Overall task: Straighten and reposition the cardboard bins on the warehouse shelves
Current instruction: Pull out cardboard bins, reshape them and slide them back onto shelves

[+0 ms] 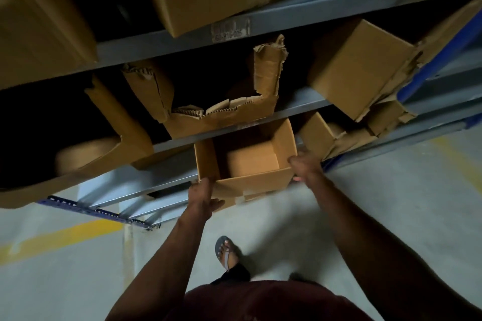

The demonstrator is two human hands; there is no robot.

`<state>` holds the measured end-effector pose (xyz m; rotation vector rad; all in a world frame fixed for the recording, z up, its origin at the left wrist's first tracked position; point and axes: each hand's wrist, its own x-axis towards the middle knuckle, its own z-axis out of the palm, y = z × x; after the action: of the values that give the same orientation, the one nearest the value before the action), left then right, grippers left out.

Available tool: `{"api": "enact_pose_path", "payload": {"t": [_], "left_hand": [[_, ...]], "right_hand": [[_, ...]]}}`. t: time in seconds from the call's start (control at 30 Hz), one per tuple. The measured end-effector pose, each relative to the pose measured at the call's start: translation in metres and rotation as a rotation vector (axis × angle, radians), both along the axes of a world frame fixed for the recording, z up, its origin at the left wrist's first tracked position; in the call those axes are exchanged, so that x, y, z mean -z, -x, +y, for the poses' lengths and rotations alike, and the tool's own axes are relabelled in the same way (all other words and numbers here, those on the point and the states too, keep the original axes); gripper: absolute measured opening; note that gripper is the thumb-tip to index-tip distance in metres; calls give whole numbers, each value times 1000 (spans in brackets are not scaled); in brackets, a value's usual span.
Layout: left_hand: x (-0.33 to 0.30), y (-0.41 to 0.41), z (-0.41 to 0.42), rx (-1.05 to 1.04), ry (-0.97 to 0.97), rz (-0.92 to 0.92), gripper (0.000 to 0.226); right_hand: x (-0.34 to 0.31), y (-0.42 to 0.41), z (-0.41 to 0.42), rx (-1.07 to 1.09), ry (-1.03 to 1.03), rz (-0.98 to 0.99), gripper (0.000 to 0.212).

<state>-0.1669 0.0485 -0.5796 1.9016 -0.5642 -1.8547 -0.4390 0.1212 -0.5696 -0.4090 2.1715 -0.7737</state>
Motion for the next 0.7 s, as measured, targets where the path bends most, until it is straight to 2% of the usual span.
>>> {"api": "enact_pose_path", "payload": {"t": [0.07, 0.1, 0.23, 0.3, 0.37, 0.5, 0.57, 0.7], "left_hand": [[-4, 8, 17, -81, -3, 51, 30], [-3, 10, 28, -109, 12, 57, 30], [0, 20, 91, -198, 84, 71, 50], [1, 28, 130, -212, 91, 76, 40], [4, 34, 170, -231, 65, 61, 31], [11, 37, 248, -298, 8, 64, 57], [4, 39, 284, -353, -4, 76, 63], [-9, 18, 342, -401, 22, 67, 75]], "right_hand": [[9, -2, 11, -91, -52, 103, 23], [11, -5, 22, -105, -53, 78, 24], [26, -22, 90, -121, 1, 15, 11], [26, -30, 133, -149, 25, 2, 10], [24, -36, 172, -159, 47, -4, 19], [25, -51, 248, -213, 38, 43, 21], [30, -60, 282, -255, 41, 59, 32], [19, -90, 352, -324, 53, 112, 33]]}}
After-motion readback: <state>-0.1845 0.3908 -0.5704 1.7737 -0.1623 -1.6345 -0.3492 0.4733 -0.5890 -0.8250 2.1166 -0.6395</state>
